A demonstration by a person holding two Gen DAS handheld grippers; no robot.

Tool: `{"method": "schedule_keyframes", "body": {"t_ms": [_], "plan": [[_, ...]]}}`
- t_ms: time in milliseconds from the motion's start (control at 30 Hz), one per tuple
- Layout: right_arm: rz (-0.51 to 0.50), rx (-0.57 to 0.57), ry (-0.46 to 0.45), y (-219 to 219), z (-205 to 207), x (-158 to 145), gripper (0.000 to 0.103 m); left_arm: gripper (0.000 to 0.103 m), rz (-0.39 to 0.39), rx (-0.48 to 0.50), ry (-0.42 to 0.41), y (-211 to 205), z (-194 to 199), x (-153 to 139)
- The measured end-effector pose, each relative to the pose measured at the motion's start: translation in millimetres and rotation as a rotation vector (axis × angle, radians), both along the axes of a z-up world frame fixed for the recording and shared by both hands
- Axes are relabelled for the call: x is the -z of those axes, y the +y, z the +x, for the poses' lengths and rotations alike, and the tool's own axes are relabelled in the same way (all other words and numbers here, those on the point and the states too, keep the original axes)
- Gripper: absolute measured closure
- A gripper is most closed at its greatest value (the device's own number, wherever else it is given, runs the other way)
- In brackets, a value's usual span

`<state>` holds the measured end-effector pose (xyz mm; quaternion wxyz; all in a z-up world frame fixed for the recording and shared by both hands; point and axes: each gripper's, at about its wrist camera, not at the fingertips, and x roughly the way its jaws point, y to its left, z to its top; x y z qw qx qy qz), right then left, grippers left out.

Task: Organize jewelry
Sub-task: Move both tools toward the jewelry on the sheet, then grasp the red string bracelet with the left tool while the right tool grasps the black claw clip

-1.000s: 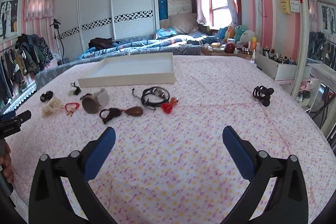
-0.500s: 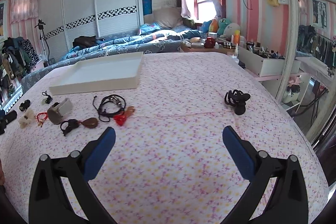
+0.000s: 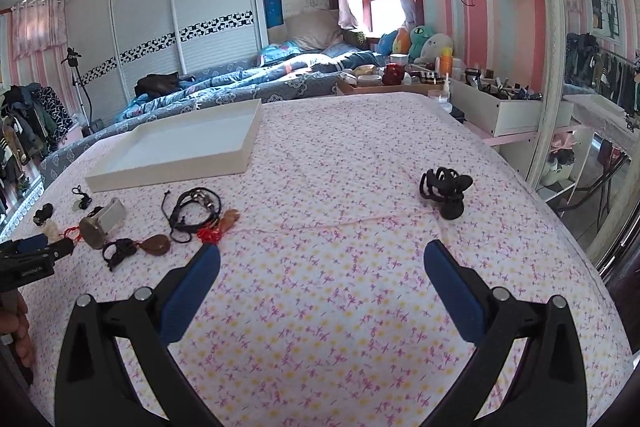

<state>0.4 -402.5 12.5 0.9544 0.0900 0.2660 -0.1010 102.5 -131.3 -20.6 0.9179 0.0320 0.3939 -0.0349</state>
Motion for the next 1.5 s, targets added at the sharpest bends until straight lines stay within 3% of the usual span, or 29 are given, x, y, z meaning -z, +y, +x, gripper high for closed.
{"method": "schedule_keyframes", "body": {"t_ms": [67, 300, 400, 467, 567, 700, 900, 967, 1000, 1133, 1500], "plan": [[0.001, 0.007, 0.011, -3.9, 5.2, 1.5, 0.001, 0.038, -0.005, -0.008, 0.028, 0.3, 10.3, 5.4], [-0.031, 0.064, 0.065, -30.4, 19.5, 6.7, 0.001, 0.04, -0.031, -0.04, 0.09, 10.1, 31.6, 15.1], [-0.003, 0.044, 0.092, -46.0, 29.2, 11.4, 0.001, 0.055, -0.026, -0.037, 0.086, 9.8, 32.5, 13.8], [0.007, 0.018, 0.116, -57.1, 39.6, 15.2, 0.001, 0.082, -0.033, -0.033, 0.078, 9.7, 33.9, 11.8], [-0.025, 0.039, 0.137, -71.4, 50.5, 15.5, 0.001, 0.093, -0.051, -0.012, 0.07, 9.3, 33.4, 10.1], [-0.052, 0.095, 0.152, -97.9, 65.0, 12.6, 0.001, 0.094, -0.05, 0.008, 0.043, 4.6, 30.9, 6.5], [0.009, 0.088, 0.233, -125.2, 95.3, 28.7, 0.003, 0.094, -0.058, 0.027, 0.002, 1.2, 27.3, -5.2], [0.069, 0.076, 0.237, -135.0, 101.9, 32.3, 0.031, 0.094, -0.06, 0.025, -0.008, 4.0, 27.1, -8.6], [0.08, 0.08, 0.24, -138.3, 103.5, 34.0, 0.057, 0.094, -0.062, 0.024, -0.011, 6.5, 27.0, -10.3], [0.133, 0.059, 0.233, -142.1, 101.3, 36.4, 0.057, 0.094, -0.073, 0.014, -0.032, 16.8, 21.8, -16.7], [-0.067, 0.06, 0.141, -76.9, 57.1, -14.4, 0.057, 0.094, -0.084, 0.007, -0.084, 33.0, 25.5, -40.6]]}}
